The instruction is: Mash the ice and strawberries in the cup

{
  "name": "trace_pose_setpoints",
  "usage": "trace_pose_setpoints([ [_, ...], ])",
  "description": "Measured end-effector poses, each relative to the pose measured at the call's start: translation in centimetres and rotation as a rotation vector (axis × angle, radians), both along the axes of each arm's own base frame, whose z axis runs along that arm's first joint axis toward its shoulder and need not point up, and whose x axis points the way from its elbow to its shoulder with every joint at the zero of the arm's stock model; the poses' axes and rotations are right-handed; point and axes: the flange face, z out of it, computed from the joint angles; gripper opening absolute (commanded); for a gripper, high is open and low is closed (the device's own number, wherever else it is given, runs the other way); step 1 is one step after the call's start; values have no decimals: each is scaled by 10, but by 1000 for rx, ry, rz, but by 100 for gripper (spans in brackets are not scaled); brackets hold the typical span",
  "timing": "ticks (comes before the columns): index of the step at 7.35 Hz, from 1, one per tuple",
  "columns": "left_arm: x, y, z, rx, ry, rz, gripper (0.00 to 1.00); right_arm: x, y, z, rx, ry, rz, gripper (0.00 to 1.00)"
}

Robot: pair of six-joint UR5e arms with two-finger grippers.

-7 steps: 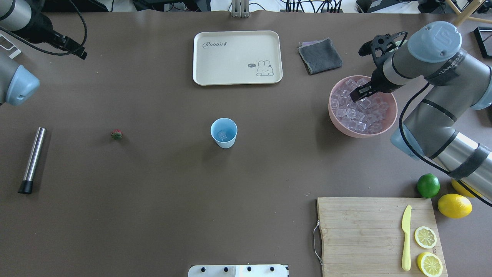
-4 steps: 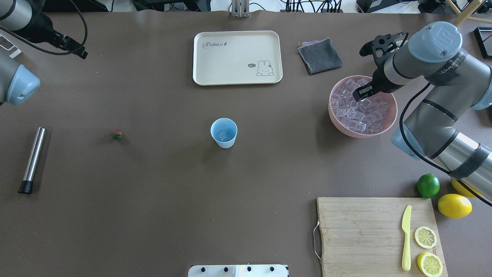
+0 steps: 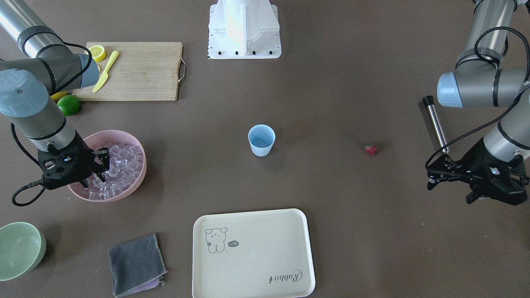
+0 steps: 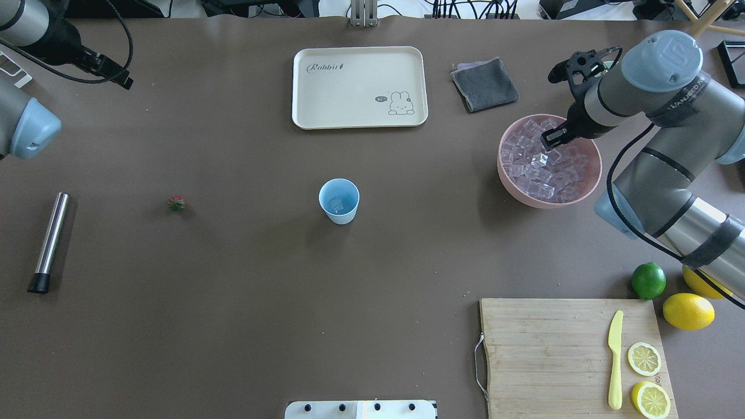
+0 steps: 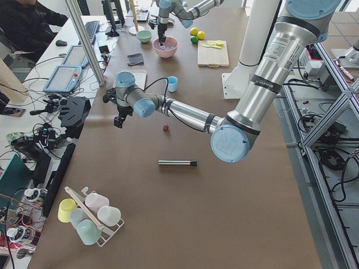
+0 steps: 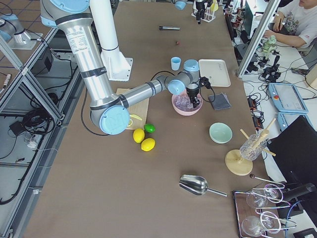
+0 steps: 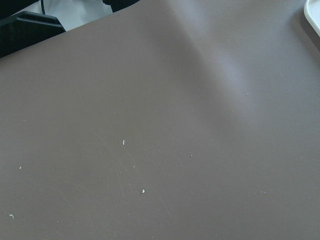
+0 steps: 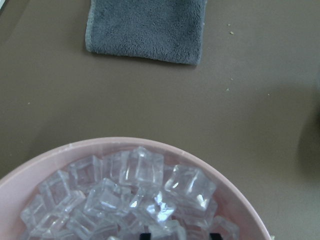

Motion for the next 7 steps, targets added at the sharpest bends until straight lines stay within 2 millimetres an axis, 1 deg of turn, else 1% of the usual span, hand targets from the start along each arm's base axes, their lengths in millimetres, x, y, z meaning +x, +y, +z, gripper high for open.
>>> trace_pose_setpoints([
  [1, 0, 0, 0, 0, 0, 0, 98, 0, 0, 1, -3, 0, 2, 45],
  [4, 0, 1, 0, 3, 1, 1, 98, 1, 0, 0, -5, -3, 7, 34],
  [5, 0, 1, 0, 3, 1, 1, 98, 1, 1, -1, -5, -5, 9, 27],
  [6, 0, 1, 1, 2, 1, 1, 98, 2, 2, -3, -4, -8, 11, 18],
  [7, 0, 2, 2, 1, 0, 1, 98, 2, 3, -7, 0, -14, 11, 11],
])
